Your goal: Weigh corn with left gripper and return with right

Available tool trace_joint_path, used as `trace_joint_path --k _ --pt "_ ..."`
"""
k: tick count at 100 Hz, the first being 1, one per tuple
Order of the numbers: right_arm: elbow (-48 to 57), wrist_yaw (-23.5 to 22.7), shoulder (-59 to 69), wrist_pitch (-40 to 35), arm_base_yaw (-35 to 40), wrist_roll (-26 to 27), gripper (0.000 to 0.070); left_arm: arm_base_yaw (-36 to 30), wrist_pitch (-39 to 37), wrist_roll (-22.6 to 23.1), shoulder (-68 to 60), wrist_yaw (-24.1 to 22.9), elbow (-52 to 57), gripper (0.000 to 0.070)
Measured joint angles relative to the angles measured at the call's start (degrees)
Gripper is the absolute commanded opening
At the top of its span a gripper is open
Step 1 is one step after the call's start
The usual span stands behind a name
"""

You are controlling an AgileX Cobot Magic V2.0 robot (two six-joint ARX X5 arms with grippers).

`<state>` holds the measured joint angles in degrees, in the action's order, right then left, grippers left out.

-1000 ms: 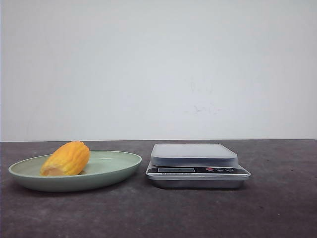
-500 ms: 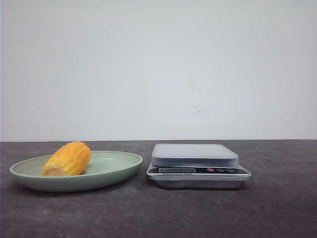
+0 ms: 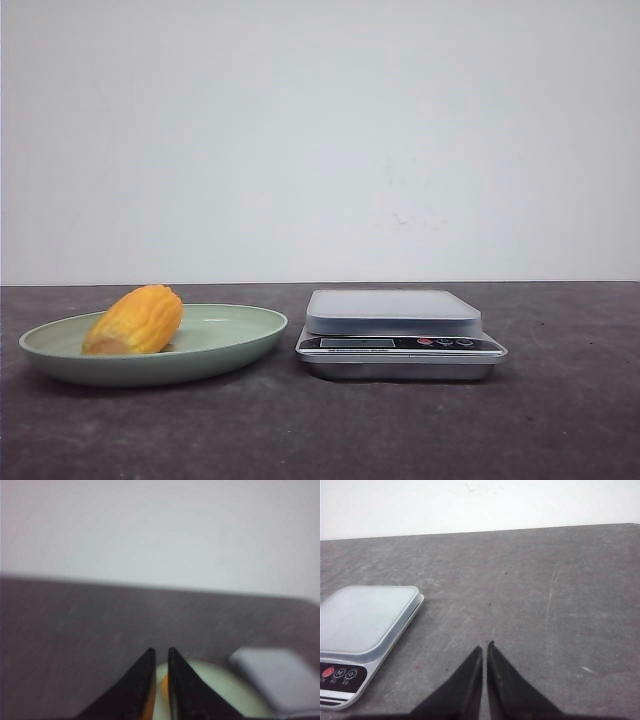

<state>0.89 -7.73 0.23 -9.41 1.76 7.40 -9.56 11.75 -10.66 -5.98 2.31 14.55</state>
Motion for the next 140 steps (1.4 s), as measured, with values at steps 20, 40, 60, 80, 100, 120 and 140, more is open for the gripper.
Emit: trace_joint_path --k 20,40,60,80,100,120,140 --pt "0.0 0.0 0.0 0.0 0.0 0.0 0.0009 4.6 -1.7 -3.7 3.4 -7.5 -10.0 0.0001" --pt "0.0 0.0 0.0 0.0 0.0 0.0 0.0009 9.2 -2.1 -3.5 5.8 -8.4 -12.8 0.0001" --pt "0.0 0.0 0.0 0.0 0.0 0.0 0.0009 10.6 -1.5 -0.8 5.8 -8.0 -12.8 0.0" --pt "0.0 0.0 0.0 0.0 0.0 0.0 0.0009 10.6 -1.5 -0.2 5.8 -7.7 -12.8 0.0" --pt "0.0 0.0 0.0 0.0 0.0 0.0 0.0009 10.6 -1.5 -0.2 5.8 -7.7 -12.8 0.0001" --pt "0.0 0.0 0.0 0.0 0.0 0.0 0.0009 10.6 -1.5 -0.2 5.8 -7.7 -12.8 0.0" --pt "0.0 0.7 0.0 -0.2 0.0 0.0 0.0009 10.6 -1.5 -0.2 5.8 -7.7 -12.8 0.0"
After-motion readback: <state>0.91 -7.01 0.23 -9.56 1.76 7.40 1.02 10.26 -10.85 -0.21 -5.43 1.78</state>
